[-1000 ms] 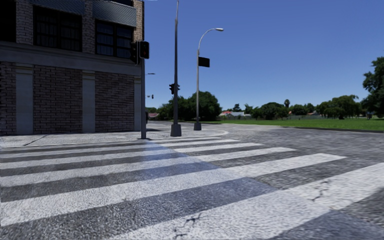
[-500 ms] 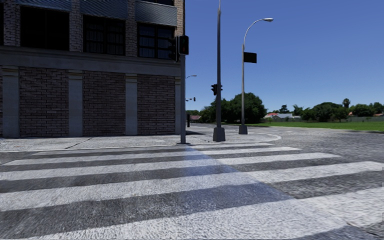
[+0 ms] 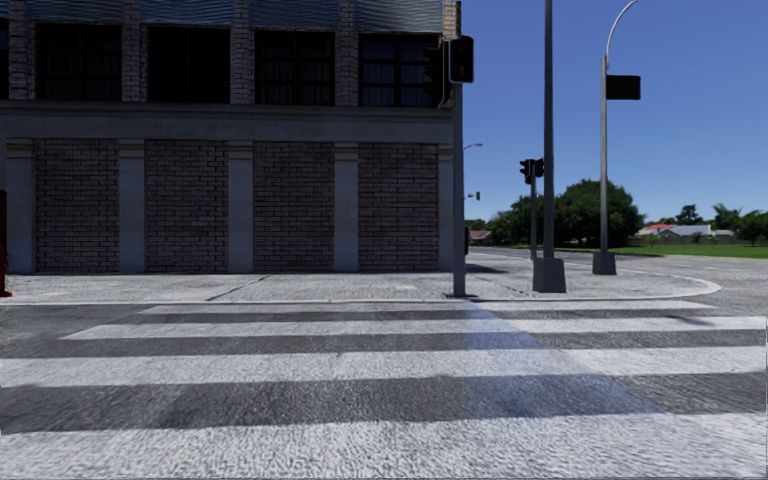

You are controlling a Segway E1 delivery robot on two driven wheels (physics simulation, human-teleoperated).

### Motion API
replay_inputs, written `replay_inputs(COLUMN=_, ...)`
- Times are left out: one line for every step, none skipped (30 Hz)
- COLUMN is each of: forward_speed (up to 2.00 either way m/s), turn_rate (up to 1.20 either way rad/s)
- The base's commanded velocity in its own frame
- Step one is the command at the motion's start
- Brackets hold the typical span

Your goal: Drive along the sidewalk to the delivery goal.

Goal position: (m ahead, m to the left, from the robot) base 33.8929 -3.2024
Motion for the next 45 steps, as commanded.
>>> replay_inputs(forward_speed=1.86, turn_rate=0.54)
replay_inputs(forward_speed=1.86, turn_rate=0.00)
replay_inputs(forward_speed=2.00, turn_rate=0.00)
replay_inputs(forward_speed=2.00, turn_rate=0.00)
replay_inputs(forward_speed=2.00, turn_rate=0.00)
replay_inputs(forward_speed=2.00, turn_rate=0.00)
replay_inputs(forward_speed=2.00, turn_rate=0.00)
replay_inputs(forward_speed=2.00, turn_rate=0.00)
replay_inputs(forward_speed=2.00, turn_rate=0.00)
replay_inputs(forward_speed=2.00, turn_rate=0.00)
replay_inputs(forward_speed=2.00, turn_rate=0.00)
replay_inputs(forward_speed=2.00, turn_rate=0.00)
replay_inputs(forward_speed=2.00, turn_rate=0.00)
replay_inputs(forward_speed=2.00, turn_rate=0.00)
replay_inputs(forward_speed=2.00, turn_rate=0.00)
replay_inputs(forward_speed=2.00, turn_rate=0.00)
replay_inputs(forward_speed=2.00, turn_rate=0.00)
replay_inputs(forward_speed=2.00, turn_rate=0.00)
replay_inputs(forward_speed=2.00, turn_rate=0.00)
replay_inputs(forward_speed=2.00, turn_rate=0.00)
replay_inputs(forward_speed=2.00, turn_rate=0.00)
replay_inputs(forward_speed=2.00, turn_rate=0.00)
replay_inputs(forward_speed=2.00, turn_rate=0.00)
replay_inputs(forward_speed=2.00, turn_rate=0.00)
replay_inputs(forward_speed=2.00, turn_rate=0.00)
replay_inputs(forward_speed=2.00, turn_rate=0.00)
replay_inputs(forward_speed=2.00, turn_rate=0.00)
replay_inputs(forward_speed=2.00, turn_rate=0.00)
replay_inputs(forward_speed=2.00, turn_rate=0.00)
replay_inputs(forward_speed=2.00, turn_rate=0.00)
replay_inputs(forward_speed=2.00, turn_rate=0.00)
replay_inputs(forward_speed=2.00, turn_rate=0.00)
replay_inputs(forward_speed=2.00, turn_rate=0.00)
replay_inputs(forward_speed=2.00, turn_rate=0.00)
replay_inputs(forward_speed=2.00, turn_rate=0.00)
replay_inputs(forward_speed=2.00, turn_rate=0.00)
replay_inputs(forward_speed=2.00, turn_rate=0.00)
replay_inputs(forward_speed=2.00, turn_rate=0.00)
replay_inputs(forward_speed=2.00, turn_rate=0.00)
replay_inputs(forward_speed=2.00, turn_rate=0.00)
replay_inputs(forward_speed=2.00, turn_rate=0.00)
replay_inputs(forward_speed=2.00, turn_rate=0.00)
replay_inputs(forward_speed=2.00, turn_rate=0.00)
replay_inputs(forward_speed=2.00, turn_rate=0.00)
replay_inputs(forward_speed=2.00, turn_rate=0.00)
